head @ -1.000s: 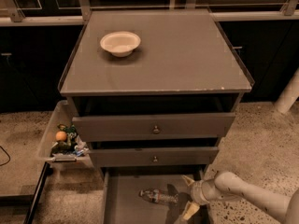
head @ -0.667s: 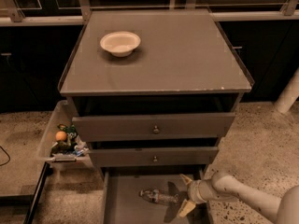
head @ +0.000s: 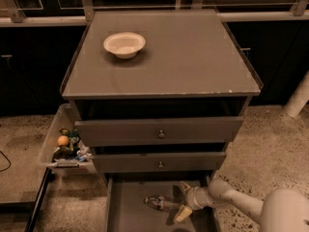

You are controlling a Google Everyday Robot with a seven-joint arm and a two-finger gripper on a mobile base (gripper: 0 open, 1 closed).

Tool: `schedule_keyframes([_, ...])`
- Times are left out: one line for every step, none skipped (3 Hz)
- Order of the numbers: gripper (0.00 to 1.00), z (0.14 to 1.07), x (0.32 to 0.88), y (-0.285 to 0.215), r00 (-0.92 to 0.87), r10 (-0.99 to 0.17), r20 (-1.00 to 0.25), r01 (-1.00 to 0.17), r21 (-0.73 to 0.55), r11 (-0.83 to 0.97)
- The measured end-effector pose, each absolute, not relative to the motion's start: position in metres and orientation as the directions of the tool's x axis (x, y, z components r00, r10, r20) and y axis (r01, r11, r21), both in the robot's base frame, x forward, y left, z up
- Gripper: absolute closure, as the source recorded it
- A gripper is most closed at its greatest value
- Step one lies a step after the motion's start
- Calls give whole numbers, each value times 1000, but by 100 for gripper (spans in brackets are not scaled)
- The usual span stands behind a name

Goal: Pick water bottle from bottom drawer and place on counter

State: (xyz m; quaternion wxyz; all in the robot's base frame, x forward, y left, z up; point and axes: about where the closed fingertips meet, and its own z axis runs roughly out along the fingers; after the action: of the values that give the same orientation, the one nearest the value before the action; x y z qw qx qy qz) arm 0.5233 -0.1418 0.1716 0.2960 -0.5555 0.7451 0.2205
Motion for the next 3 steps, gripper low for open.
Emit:
schedule_keyframes([0, 145, 528, -127, -219, -697, -683, -961, 28, 275])
schedule_keyframes([0, 126, 530, -115, -218, -692, -688, -965, 43, 260])
schedule_keyframes([19, 125, 530, -115, -218, -692, -688, -964, 43, 262])
